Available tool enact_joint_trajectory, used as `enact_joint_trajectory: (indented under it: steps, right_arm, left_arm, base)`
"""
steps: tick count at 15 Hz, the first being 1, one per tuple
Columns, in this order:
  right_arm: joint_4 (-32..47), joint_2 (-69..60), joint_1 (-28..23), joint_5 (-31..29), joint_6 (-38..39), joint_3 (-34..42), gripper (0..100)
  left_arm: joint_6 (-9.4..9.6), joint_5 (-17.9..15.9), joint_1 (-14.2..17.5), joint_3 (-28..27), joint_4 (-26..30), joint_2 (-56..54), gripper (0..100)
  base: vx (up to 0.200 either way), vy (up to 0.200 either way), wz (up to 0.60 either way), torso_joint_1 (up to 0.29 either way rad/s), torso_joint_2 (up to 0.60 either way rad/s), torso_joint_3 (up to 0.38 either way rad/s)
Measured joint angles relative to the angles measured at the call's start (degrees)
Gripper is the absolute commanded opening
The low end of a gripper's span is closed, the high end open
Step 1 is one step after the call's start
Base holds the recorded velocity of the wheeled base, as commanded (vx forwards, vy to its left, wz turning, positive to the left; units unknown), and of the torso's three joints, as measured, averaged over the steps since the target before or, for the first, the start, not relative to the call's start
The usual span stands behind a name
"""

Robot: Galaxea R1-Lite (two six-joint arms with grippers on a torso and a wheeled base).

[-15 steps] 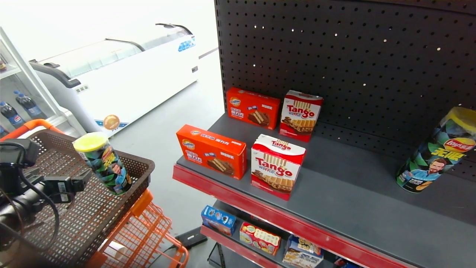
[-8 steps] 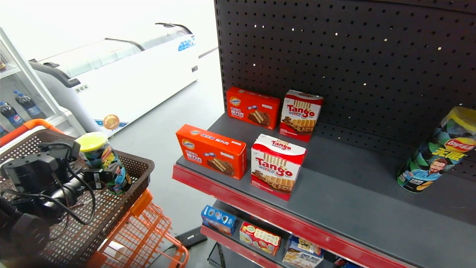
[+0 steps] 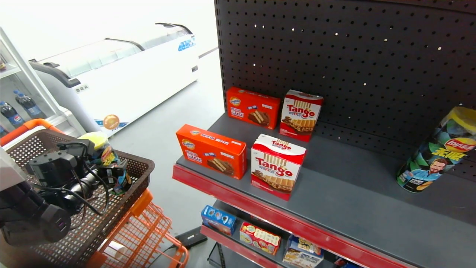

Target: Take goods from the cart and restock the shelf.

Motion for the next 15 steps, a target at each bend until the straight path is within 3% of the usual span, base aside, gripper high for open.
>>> enact_joint_trajectory:
  steps: [5, 9, 11, 15]
  right_arm:
    - [0.0, 0.0, 0.0, 0.0, 0.0, 0.0, 100]
    - [0.0, 0.0, 0.0, 0.0, 0.0, 0.0, 100]
    - [0.0, 0.0, 0.0, 0.0, 0.0, 0.0, 100]
    - [0.0, 0.0, 0.0, 0.0, 0.0, 0.0, 100]
  left_arm:
    - [-0.24, -1.3, 0.2, -3.6, -0.2, 2.1, 0]
    - [2.57, -2.6, -0.2, -4.0, -1.0, 1.3, 0]
    - [2.95, -2.6, -0.7, -3.6, -1.6, 0.2, 0]
    - [3.29, -2.7, -4.0, -0.3, -2.1, -11.7, 0]
  base:
    - [0.0, 0.0, 0.0, 0.0, 0.0, 0.0]
    - [0.0, 0.0, 0.0, 0.0, 0.0, 0.0]
    - [0.0, 0.0, 0.0, 0.0, 0.0, 0.0]
    - [0.0, 0.0, 0.0, 0.0, 0.0, 0.0]
